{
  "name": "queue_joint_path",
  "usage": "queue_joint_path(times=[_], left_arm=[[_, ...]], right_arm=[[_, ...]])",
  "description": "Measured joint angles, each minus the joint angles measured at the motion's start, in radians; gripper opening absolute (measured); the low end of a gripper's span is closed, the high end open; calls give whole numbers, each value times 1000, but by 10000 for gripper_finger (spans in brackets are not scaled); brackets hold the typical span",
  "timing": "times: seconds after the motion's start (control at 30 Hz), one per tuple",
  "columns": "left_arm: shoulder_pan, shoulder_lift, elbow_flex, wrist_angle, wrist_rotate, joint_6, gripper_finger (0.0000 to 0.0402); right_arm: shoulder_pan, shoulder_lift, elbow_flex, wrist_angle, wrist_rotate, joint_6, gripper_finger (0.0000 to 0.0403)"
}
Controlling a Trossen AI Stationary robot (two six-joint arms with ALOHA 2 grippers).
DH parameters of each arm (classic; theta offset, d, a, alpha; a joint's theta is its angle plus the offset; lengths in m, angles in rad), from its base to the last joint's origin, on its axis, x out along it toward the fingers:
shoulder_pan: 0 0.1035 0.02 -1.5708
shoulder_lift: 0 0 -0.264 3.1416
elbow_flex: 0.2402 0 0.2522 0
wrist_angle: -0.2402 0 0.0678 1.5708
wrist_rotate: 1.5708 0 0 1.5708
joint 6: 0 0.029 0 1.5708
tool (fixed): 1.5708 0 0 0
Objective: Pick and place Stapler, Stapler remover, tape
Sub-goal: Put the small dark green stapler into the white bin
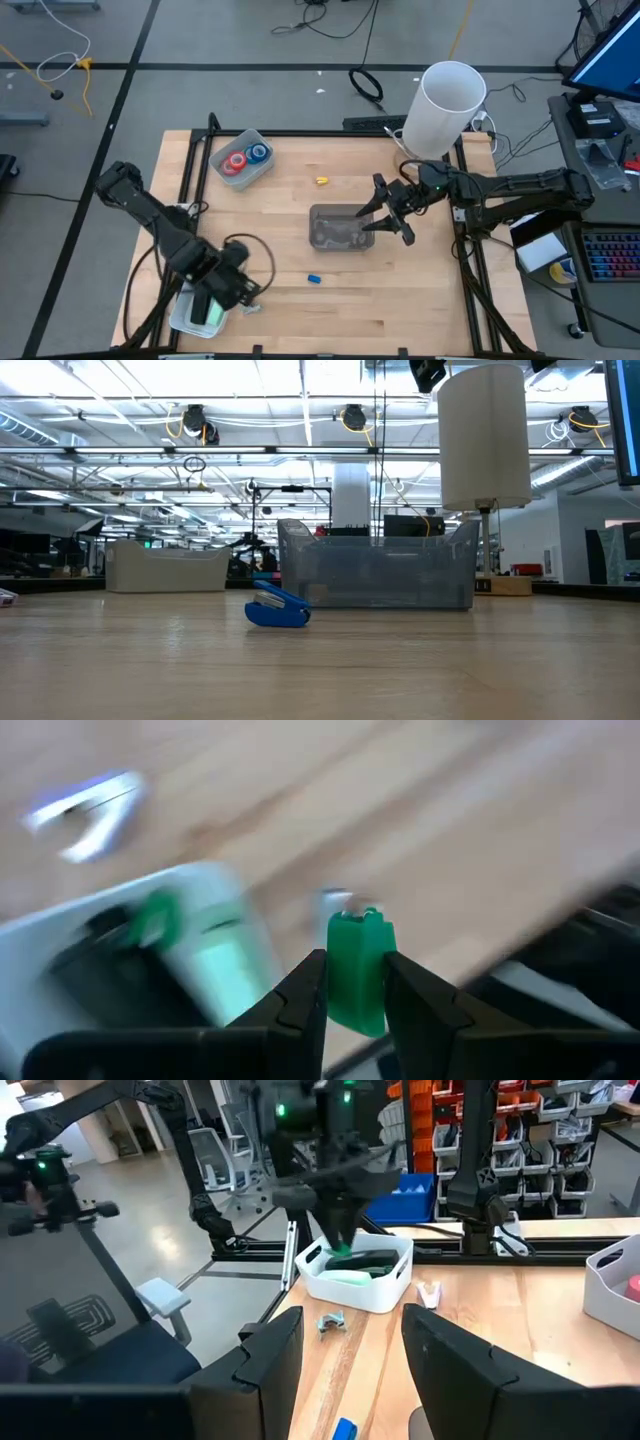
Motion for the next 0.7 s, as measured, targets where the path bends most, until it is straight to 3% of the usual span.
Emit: queue_joint_path(times=[0.1,0.23,0.7], left_arm=[[-54,0,-27,-99,35,-162,92],[-88,1,-93,-102,103,-280,92],[-74,1,-270,-82,200,-486,92]], right_arm=[[0,0,0,0,26,0,166],[0,0,0,3,35,1,166],[0,0,0,4,54,27,166]])
